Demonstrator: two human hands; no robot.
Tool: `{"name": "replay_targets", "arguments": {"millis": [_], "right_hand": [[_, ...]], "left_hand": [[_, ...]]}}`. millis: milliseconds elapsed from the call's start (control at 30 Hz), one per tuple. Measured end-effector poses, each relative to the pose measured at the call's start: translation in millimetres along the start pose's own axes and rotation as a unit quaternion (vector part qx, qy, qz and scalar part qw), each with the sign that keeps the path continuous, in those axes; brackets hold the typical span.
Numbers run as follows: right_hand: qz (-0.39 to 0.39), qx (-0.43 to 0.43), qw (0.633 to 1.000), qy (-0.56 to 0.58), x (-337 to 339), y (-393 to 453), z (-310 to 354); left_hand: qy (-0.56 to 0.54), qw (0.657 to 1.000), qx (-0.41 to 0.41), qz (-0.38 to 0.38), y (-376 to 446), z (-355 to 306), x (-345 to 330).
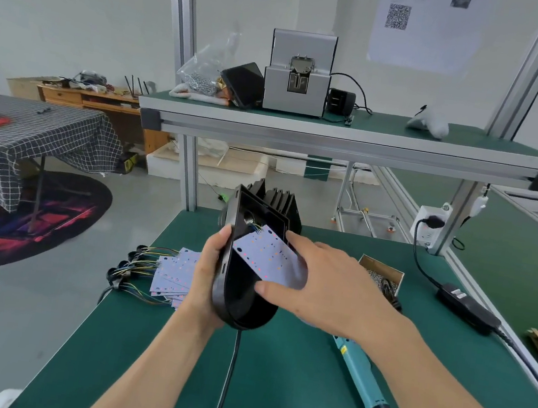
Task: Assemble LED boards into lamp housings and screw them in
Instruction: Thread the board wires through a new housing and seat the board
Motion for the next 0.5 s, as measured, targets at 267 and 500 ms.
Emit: {"name": "replay_targets", "arguments": {"millis": [267, 500], "right_hand": [[0.013, -0.039, 0.992, 0.119, -1, -12, -3], [-0.005, -0.093, 0.965, 0.243, -5, -22, -3]], "left_hand": [[-0.017, 0.999, -0.022, 0.027, -10, 3, 3], [-0.012, 0.999, -0.016, 0.036, -17, 13, 0]]}}
Point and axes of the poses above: each hand's wrist, its own y-axis towards the middle knuckle, its own x-axis out of the back of the hand, z = x × y, the point moved 8 cm from there along y, towards the middle knuckle, and after that the axes turned 13 degrees about y, right-handed, at the moved point
